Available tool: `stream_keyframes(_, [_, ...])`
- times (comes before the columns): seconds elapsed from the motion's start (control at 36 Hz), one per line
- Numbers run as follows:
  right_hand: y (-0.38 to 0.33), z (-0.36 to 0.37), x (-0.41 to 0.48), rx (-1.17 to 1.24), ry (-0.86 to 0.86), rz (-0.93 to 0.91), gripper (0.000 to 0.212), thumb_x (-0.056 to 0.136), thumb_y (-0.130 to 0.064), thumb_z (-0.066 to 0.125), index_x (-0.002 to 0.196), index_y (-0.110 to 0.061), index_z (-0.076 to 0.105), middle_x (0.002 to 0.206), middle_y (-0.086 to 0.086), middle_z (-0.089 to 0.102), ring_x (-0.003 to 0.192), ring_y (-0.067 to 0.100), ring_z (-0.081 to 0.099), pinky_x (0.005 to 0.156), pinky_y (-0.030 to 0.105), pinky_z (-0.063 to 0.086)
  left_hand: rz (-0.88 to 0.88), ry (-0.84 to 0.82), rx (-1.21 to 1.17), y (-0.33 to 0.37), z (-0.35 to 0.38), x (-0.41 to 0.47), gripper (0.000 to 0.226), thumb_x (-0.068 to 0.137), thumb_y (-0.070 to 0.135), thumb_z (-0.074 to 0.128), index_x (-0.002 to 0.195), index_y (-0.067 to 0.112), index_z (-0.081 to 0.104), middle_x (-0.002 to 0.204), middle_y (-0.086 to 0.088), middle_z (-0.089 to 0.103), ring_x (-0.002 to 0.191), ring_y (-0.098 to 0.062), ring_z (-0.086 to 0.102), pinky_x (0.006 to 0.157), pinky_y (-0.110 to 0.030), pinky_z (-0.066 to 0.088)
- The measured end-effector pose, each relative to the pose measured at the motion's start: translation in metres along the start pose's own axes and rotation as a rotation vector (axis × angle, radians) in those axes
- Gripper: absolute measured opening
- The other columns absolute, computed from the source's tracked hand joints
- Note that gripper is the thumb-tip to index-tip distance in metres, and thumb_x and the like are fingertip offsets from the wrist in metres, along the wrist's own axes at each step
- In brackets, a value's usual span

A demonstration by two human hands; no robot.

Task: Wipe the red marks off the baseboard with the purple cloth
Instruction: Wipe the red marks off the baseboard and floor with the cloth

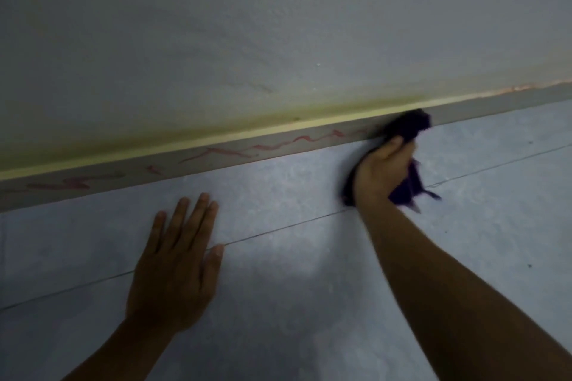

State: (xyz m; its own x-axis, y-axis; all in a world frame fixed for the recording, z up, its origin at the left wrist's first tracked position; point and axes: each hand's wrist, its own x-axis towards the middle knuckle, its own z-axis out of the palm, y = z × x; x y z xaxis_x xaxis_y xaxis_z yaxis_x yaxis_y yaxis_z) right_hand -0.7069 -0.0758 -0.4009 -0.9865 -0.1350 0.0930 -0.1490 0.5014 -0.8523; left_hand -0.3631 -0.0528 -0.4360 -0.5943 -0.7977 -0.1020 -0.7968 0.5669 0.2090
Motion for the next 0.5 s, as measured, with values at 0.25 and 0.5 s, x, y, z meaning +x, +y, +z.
stream_keyframes(0.25, [-0.003, 0.004, -0.165, -0.001, -0.730, -0.426, 0.058, 0.102, -0.012, 0.037, 0.156, -0.018, 0.017, 0.133, 0.016, 0.058, 0.103, 0.017, 0.064, 0.092, 0.033, 0.056, -0.006, -0.026, 0.032, 0.001, -0.003, 0.000, 0.068, 0.105, 0.046, 0.024, 0.166, 0.018, 0.016, 0.176, -0.004, 0.017, 0.163, -0.029, 0.016, 0.131, -0.055, 0.017])
stream_keyframes(0.5, [-0.016, 0.001, 0.017, -0.121, -0.276, -0.026, 0.061, 0.104, -0.008, 0.037, 0.159, -0.004, 0.011, 0.160, 0.025, 0.029, 0.140, 0.042, 0.041, 0.113, 0.042, 0.034, -0.004, -0.007, 0.002, 0.001, -0.002, 0.000, 0.068, 0.105, 0.045, 0.023, 0.166, 0.018, 0.018, 0.176, -0.001, 0.018, 0.164, -0.026, 0.014, 0.131, -0.054, 0.017])
